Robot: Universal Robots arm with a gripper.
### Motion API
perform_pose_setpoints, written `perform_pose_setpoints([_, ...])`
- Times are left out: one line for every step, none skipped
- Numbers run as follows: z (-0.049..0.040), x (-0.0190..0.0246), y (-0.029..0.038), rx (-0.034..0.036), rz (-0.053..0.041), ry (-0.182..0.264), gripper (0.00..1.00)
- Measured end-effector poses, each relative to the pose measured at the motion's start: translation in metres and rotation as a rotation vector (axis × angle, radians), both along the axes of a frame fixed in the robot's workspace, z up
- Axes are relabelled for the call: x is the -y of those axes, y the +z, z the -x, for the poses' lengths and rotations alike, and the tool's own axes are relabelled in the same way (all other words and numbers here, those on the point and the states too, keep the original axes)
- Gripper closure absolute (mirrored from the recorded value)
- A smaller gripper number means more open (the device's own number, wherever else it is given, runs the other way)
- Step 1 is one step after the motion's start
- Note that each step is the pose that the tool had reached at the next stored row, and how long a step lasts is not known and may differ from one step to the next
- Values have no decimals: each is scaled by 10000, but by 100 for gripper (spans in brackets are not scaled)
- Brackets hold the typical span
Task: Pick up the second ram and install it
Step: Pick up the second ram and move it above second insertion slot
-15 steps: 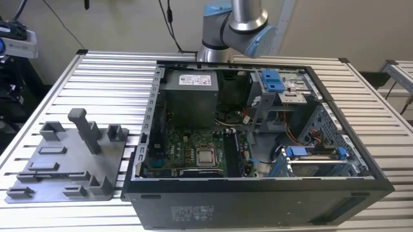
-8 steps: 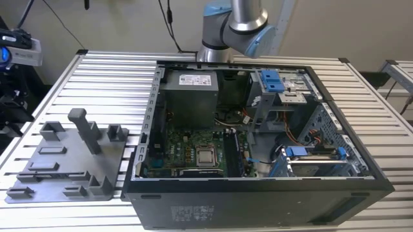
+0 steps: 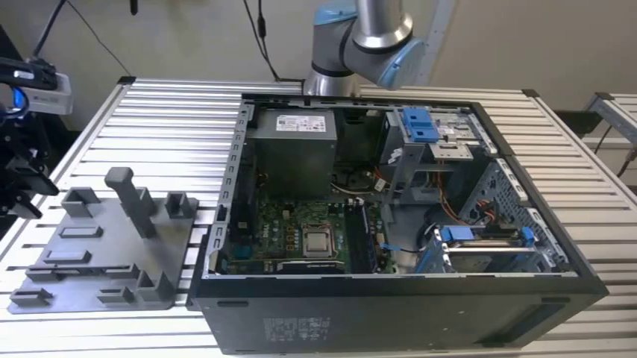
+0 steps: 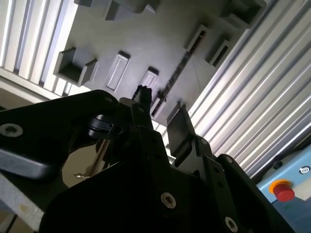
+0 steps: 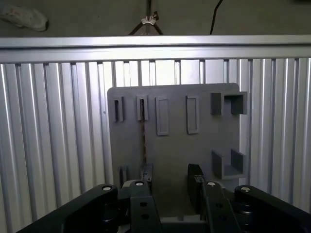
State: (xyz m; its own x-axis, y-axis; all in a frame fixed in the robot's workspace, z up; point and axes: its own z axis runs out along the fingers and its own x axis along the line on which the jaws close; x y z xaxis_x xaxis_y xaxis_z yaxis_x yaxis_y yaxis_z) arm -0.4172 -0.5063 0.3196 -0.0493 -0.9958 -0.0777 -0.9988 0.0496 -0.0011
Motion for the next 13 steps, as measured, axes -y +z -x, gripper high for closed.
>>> perform_pose_setpoints([0, 0, -19, 0, 0, 0, 58])
perform_pose_setpoints([0, 0, -37, 0, 0, 0, 58])
perform_pose_setpoints([0, 0, -55, -2, 1, 0, 58])
perform_pose_setpoints([0, 0, -73, -1, 1, 0, 58])
perform_pose_setpoints([0, 0, -91, -1, 1, 0, 58])
perform_pose_setpoints([0, 0, -109, -1, 1, 0, 58])
perform_pose_setpoints([0, 0, -128, 0, 0, 0, 58])
perform_pose_setpoints([0, 0, -146, 0, 0, 1, 58])
perform_pose_setpoints([0, 0, -165, 0, 0, 0, 58])
perform_pose_setpoints([0, 0, -182, -1, 0, 0, 58])
perform_pose_setpoints([0, 0, -200, -1, 1, 0, 58])
perform_pose_setpoints([0, 0, -219, -1, 1, 0, 58])
perform_pose_setpoints([0, 0, -237, -1, 0, 0, 58])
